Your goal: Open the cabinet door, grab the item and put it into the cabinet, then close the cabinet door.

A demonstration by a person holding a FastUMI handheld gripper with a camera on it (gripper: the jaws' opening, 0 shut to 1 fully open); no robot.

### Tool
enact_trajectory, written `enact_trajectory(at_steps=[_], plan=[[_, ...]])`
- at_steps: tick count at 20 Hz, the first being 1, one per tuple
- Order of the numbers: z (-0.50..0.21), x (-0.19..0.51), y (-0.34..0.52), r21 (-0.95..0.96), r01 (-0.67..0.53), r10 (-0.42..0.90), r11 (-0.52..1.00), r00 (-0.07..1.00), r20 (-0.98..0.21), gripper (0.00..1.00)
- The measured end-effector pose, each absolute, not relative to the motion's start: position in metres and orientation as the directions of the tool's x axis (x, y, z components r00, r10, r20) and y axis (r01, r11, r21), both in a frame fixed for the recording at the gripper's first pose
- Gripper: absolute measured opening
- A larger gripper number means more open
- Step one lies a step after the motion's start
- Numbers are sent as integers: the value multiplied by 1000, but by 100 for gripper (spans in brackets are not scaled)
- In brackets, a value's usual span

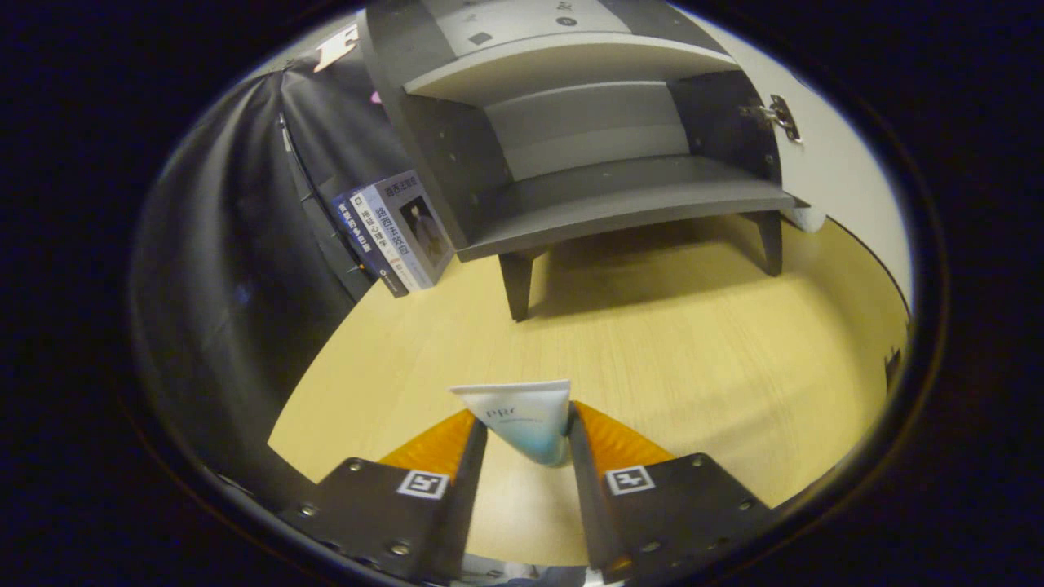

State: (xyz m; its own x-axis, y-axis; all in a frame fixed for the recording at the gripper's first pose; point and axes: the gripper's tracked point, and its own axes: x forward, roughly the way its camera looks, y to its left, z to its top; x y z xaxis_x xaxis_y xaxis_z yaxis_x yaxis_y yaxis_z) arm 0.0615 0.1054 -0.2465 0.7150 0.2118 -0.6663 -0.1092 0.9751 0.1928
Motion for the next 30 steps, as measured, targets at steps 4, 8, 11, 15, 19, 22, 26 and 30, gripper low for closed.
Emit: enact_trajectory(at_steps=[4,8,11,15,19,22,26,30], plan=[[-222,70,103,175,-141,221,974,739,-637,52],[-172,78,105,182,-152,232,971,774,-590,52],[-125,93,106,145,-194,242,970,815,-527,52],[-50,123,99,60,-222,226,973,882,-412,52],[5,166,86,-51,-204,178,978,931,-320,52],[43,199,87,-46,-197,180,979,953,-242,52],[58,255,82,-26,-168,158,985,961,-225,52],[50,303,80,-26,-147,138,989,964,-228,51]])
